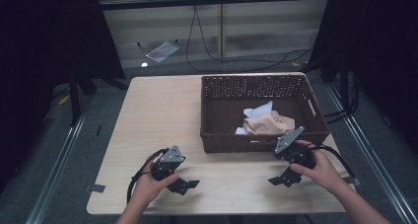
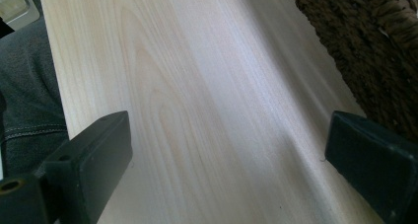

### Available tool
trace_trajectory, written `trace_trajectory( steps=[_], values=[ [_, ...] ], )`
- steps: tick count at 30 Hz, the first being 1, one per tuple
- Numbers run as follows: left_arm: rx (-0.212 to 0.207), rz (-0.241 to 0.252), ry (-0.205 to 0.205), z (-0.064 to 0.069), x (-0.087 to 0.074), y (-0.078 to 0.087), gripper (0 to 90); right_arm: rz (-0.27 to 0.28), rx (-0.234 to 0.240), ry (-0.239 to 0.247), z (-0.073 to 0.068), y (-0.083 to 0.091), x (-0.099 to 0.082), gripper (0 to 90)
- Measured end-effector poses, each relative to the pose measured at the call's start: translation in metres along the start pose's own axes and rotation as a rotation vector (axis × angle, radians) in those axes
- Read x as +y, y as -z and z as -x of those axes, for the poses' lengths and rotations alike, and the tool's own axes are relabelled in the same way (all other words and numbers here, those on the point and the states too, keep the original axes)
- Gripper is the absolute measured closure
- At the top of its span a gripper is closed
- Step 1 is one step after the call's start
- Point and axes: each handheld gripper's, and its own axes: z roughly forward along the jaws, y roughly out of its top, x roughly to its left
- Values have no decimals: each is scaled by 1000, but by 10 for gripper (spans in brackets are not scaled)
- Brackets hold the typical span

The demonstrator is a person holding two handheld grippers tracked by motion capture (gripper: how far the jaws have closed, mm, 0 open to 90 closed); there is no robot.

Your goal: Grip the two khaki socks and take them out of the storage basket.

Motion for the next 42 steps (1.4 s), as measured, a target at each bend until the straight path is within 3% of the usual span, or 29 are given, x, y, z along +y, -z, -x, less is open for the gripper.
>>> trace_trajectory(
  steps=[8, 27, 42],
  values=[
    [4, -4, 3, 0, -1, 1, 19, -3, 11, -16, 0, 8, 6, 39],
    [0, 1, 7, 0, -1, 2, 19, -51, 24, 3, 6, 37, 27, 44],
    [0, -1, 10, 0, -1, 1, 19, -57, 67, 7, 11, 61, 42, 46]
  ],
)
